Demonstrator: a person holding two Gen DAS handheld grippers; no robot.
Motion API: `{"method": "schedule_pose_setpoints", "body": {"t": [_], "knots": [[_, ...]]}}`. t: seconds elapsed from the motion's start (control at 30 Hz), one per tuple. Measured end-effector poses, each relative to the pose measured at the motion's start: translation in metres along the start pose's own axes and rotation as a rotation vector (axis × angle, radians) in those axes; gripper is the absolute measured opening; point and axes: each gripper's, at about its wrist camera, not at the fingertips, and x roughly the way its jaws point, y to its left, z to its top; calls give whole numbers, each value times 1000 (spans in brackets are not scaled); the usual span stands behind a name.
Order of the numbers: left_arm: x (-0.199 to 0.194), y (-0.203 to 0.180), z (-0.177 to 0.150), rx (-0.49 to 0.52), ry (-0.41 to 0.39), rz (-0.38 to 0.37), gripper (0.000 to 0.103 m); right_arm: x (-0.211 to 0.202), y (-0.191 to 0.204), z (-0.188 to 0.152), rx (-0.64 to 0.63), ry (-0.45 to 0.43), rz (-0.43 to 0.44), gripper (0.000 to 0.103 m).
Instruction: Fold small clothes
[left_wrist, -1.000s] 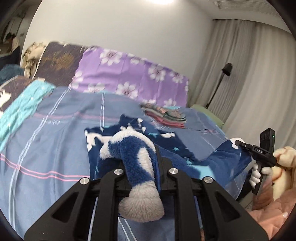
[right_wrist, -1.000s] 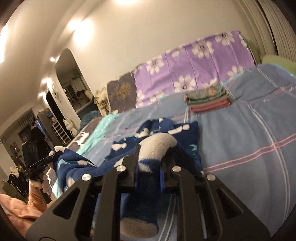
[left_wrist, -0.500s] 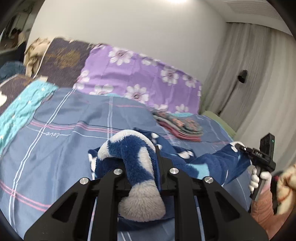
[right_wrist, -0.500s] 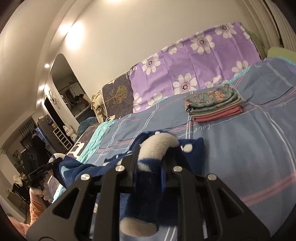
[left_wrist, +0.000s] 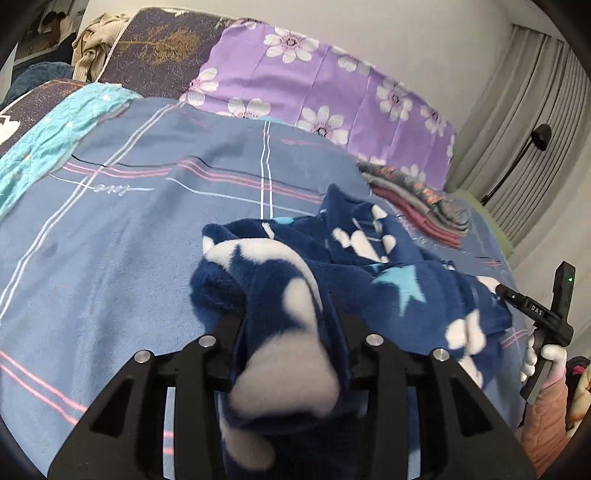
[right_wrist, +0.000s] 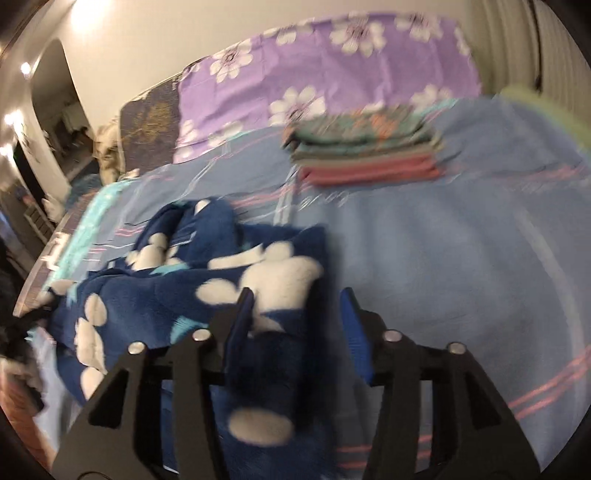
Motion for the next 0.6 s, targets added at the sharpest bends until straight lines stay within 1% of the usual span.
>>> {"method": "schedule_pose_setpoints", "body": {"t": [0.07, 0.13, 0.17, 0.23, 0.27, 0.33, 0.43, 0.5, 0.53, 0.6], "knots": [[-10, -3, -3, 3, -19, -9, 43, -15, 6, 3, 4, -36, 12, 48], [-20, -5, -7, 7, -34, -21, 43, -27, 22, 5, -29, -48, 64, 43], [-21, -6, -8, 8, -35, -20, 43, -30, 33, 4, -56, -44, 90, 42], [-25, -6, -13, 7, -33, -9, 43, -37, 61, -3, -143, -31, 151, 42], [-25, -6, -16, 2, -28, -9, 43, -39, 71, -7, -178, -24, 169, 42], [-27, -3, -20, -10, -17, -10, 43, -42, 90, -17, -240, 1, 231, 42], [-32, 1, -28, -21, -13, -27, 43, -40, 109, -29, -280, 54, 353, 41], [-31, 4, -30, -32, -11, -29, 43, -35, 122, -33, -299, 82, 391, 37], [-30, 5, -30, -43, -8, -28, 43, -31, 129, -32, -301, 90, 427, 36], [-28, 6, -31, -59, -7, -37, 44, -26, 143, -29, -301, 97, 482, 35]]}}
